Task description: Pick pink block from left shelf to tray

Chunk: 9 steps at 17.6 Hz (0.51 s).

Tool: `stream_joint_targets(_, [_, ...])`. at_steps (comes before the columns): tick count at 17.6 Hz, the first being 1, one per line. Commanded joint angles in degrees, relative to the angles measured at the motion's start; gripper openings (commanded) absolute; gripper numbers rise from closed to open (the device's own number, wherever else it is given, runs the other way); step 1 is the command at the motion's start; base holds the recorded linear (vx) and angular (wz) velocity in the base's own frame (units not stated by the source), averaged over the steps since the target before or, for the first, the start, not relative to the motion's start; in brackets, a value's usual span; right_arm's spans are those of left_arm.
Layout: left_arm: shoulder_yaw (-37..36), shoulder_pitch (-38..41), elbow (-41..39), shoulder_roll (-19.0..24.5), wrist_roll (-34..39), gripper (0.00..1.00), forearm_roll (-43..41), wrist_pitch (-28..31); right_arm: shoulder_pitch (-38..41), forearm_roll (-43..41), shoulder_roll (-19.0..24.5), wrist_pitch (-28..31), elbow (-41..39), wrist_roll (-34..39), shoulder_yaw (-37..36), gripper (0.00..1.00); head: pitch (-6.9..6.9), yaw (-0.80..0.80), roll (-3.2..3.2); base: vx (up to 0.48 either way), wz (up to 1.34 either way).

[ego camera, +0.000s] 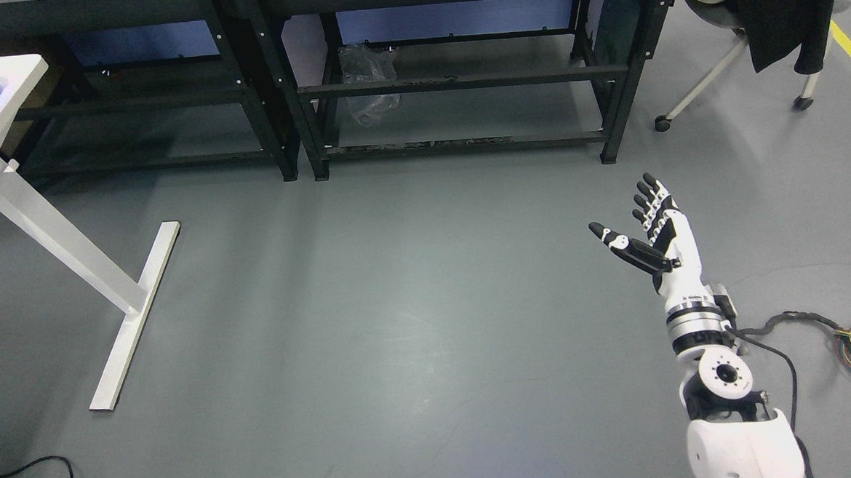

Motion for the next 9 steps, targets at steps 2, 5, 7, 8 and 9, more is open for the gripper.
stream_joint_targets(2, [0.0, 1.85, -1.0, 1.0, 0.0, 1.0, 0.0, 0.0, 0.28, -0.05, -1.0, -0.32, -1.71, 0.05, -0.49, 1.0, 0.0, 0.0, 0.0, 0.0, 0.0])
stream_joint_targets(5, [0.0, 1.85, -1.0, 1.0, 0.0, 1.0, 0.0, 0.0, 0.28, -0.22, -1.0, -0.32, -1.7, -0.13, -0.58, 1.0, 0.0, 0.0, 0.0, 0.0, 0.0])
stream_joint_targets(7, [0.0, 1.85, -1.0, 1.0, 0.0, 1.0, 0.0, 0.0, 0.19, -0.23, -1.0, -0.32, -1.7, -0.3, -0.49, 1.0, 0.0, 0.0, 0.0, 0.0, 0.0])
stream_joint_targets(8, [0.0, 1.85, -1.0, 1.0, 0.0, 1.0, 0.0, 0.0, 0.19, -0.23, -1.0, -0.32, -1.79, -0.39, -0.4, 1.0, 0.0, 0.0, 0.0, 0.0, 0.0])
stream_joint_targets(9, [0.0, 1.85, -1.0, 1.0, 0.0, 1.0, 0.0, 0.0, 0.19, -0.23, -1.0, -0.41, -1.79, -0.39, -0.49, 1.0, 0.0, 0.0, 0.0, 0.0, 0.0])
